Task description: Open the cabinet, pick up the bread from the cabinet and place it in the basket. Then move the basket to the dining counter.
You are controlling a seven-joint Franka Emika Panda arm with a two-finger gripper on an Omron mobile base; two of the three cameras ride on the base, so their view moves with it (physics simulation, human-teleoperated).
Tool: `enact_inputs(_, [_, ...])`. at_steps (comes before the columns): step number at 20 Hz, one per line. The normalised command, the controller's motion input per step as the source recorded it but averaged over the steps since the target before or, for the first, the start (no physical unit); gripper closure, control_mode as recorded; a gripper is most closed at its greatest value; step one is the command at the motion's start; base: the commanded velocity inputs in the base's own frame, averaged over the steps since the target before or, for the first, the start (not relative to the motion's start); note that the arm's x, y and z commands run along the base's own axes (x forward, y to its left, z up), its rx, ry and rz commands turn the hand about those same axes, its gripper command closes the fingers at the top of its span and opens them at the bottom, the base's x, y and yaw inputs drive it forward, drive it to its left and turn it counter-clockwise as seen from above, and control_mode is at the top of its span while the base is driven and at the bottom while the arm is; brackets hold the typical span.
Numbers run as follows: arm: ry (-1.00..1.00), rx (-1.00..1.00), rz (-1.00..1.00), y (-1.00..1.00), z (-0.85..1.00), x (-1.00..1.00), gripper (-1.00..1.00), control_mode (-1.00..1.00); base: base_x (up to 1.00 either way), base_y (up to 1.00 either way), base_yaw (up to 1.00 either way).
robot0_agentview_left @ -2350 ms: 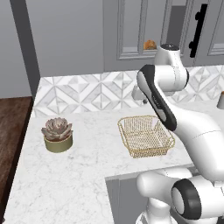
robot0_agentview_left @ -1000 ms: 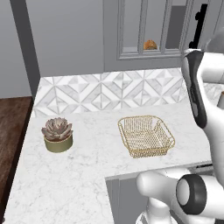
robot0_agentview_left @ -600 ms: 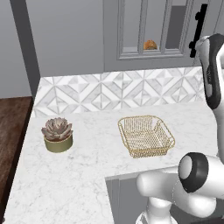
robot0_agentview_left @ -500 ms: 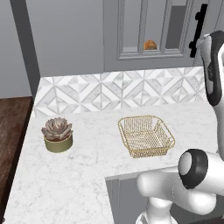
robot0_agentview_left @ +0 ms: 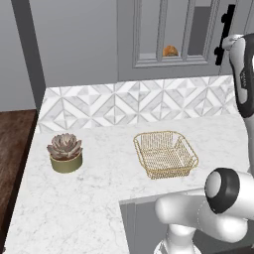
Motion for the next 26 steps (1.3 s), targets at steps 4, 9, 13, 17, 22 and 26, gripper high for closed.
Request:
enact_inputs(4, [0.03,-0.06,0.02,0.04,0.1,0.37,-1.0,-1.0,0.0,0.0,0.0])
enact_inputs(9, [0.09,0.0,0.0,0.0,0.01,0.31,-1.0,-1.0,0.0,0.0,0.0])
enact_inputs(13, [0.04,0.0,0.0,0.13,0.01,0.43,-1.0,-1.0,0.0,0.0,0.0])
enact_inputs(17, [0.01,0.0,0.01,0.02,0.01,0.38,-1.0,-1.0,0.0,0.0,0.0])
enact_inputs(22, [0.0,0.0,0.01,0.0,0.0,0.36,-1.0,-1.0,0.0,0.0,0.0])
enact_inputs(26, [0.0,0.0,0.01,0.0,0.0,0.37,-1.0,-1.0,0.0,0.0,0.0])
